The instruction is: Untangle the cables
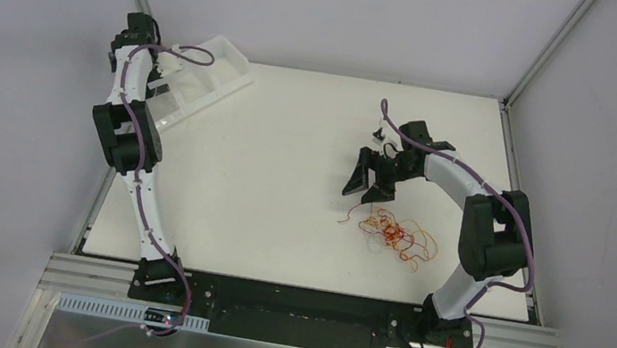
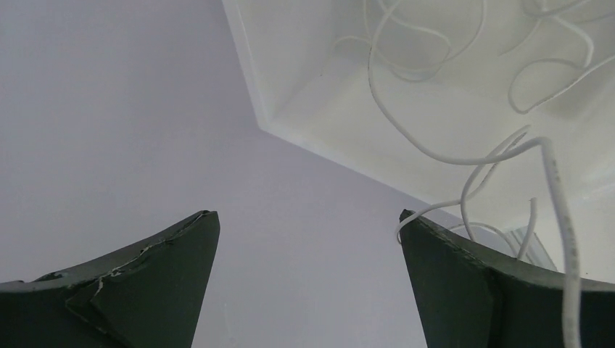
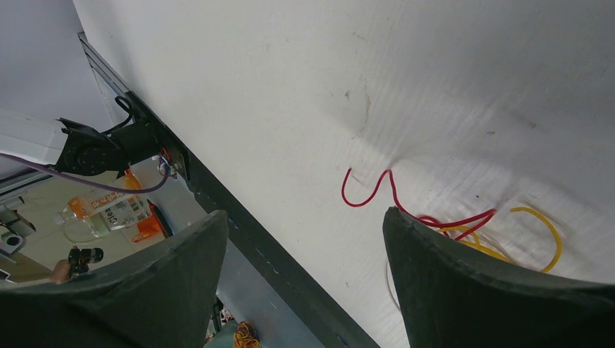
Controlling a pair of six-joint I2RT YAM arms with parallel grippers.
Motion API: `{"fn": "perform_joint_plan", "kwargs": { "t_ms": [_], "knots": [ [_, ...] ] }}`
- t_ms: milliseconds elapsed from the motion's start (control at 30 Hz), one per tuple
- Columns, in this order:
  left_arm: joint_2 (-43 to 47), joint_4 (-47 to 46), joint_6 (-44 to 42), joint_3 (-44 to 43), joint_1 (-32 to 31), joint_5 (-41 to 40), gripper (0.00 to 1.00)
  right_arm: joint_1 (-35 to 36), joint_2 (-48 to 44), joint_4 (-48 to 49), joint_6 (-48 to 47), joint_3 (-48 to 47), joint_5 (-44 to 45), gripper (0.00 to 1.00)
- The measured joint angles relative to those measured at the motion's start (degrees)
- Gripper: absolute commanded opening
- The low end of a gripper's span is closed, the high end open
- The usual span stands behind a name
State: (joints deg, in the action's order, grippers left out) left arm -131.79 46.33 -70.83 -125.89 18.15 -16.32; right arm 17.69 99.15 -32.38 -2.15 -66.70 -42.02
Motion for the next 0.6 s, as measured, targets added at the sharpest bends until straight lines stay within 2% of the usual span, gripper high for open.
{"fn": "perform_joint_plan", "kwargs": {
  "t_ms": [200,300,600],
  "knots": [
    [0.0,-1.8,-4.2,0.0,-3.3,-8.4,0.99,0.0,0.5,0.0,0.0,0.0,-0.6,0.81],
    [0.0,-5.1,-8.9,0.5,-4.6,-13.5,0.99,-0.1,0.5,0.0,0.0,0.0,-0.7,0.81],
    [0.0,-23.3,-28.6,11.7,-4.8,-26.5,0.99,-0.7,0.5,0.1,0.0,0.0,-0.9,0.82]
  ]
}}
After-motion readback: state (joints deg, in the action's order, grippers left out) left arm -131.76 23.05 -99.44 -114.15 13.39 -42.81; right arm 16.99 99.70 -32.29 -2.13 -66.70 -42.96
